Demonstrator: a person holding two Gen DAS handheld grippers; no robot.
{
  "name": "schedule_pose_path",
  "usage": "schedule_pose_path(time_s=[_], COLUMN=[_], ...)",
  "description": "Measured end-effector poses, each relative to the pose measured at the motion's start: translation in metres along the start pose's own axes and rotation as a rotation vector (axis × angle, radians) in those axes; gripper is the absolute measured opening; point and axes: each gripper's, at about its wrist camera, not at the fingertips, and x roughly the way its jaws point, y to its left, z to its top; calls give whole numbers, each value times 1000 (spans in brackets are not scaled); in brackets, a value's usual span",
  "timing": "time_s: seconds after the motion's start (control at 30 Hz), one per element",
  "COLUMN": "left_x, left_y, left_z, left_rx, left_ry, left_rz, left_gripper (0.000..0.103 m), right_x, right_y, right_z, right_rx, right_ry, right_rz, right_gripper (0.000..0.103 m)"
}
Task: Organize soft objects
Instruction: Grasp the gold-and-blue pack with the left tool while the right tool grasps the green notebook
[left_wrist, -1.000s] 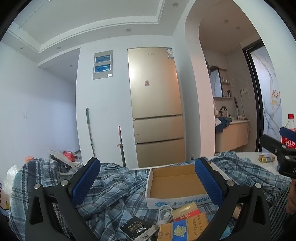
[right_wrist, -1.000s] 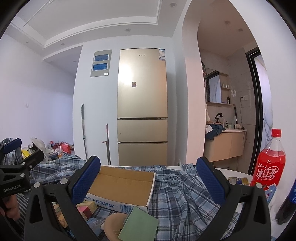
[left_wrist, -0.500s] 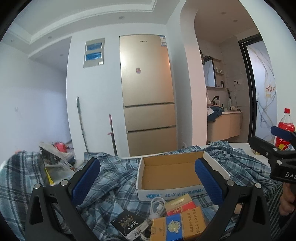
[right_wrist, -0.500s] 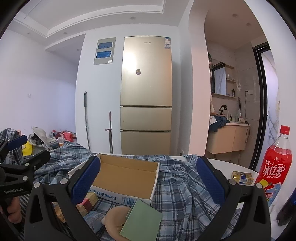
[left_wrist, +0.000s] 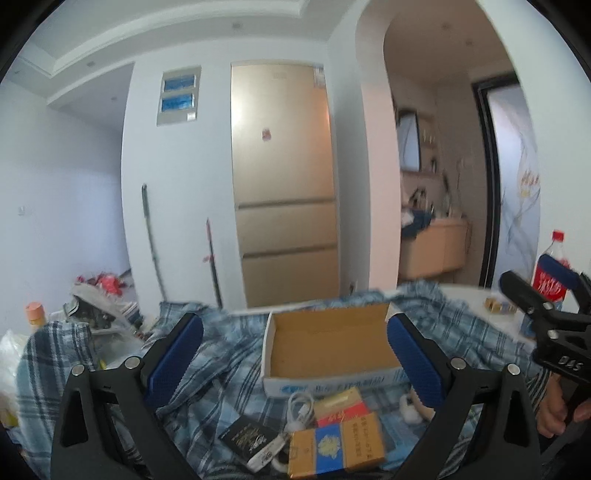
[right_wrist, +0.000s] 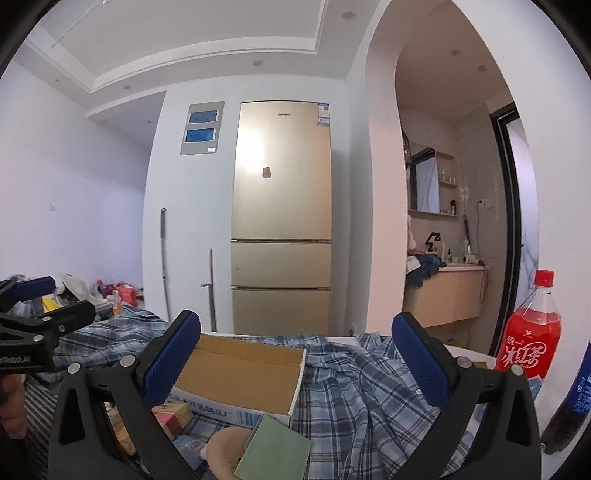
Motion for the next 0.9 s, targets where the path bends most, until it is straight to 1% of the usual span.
schedule_pose_path(time_s=[0.03, 0.07, 0.13, 0.2, 0.27, 0.3, 0.37, 0.43, 0.57, 0.63, 0.67, 0.8, 0.9], left_x=[6, 10, 18, 29, 44, 53, 63, 69, 79, 85, 87, 91, 92], left_y=[-2, -1, 3, 9, 15, 16, 12, 10, 9, 10, 9, 7, 9], left_z=[2, 2, -1, -8, -18, -24, -36, -46, -56, -63, -66, -74, -76], left_rx=[16, 16, -19, -62, -112, -128, -125, -127, -156, -172, -175, -183, -199], left_ry=[55, 90, 146, 225, 329, 397, 466, 503, 567, 596, 606, 643, 646], left_rz=[-1, -22, -66, -102, -155, -190, -218, -244, -302, -339, -349, -389, -397], left_gripper=[101, 101, 101, 101, 101, 101, 101, 101, 101, 96, 94, 94, 93], right_x=[1, 2, 5, 9, 15, 19, 26, 30, 36, 36, 36, 40, 43], right_y=[-2, -3, -6, -8, -10, -12, -16, -20, -21, -20, -19, -18, -19], right_z=[2, 3, 5, 5, 3, 2, -1, -5, -10, -14, -15, -18, -19], right_rx=[5, 11, 23, 36, 57, 69, 97, 118, 129, 120, 118, 112, 119], right_ry=[15, 31, 61, 94, 136, 162, 212, 245, 287, 295, 302, 324, 341], right_rz=[16, 38, 65, 85, 109, 114, 128, 134, 134, 128, 128, 122, 121], right_gripper=[103, 103, 103, 103, 103, 103, 99, 96, 96, 96, 96, 96, 96])
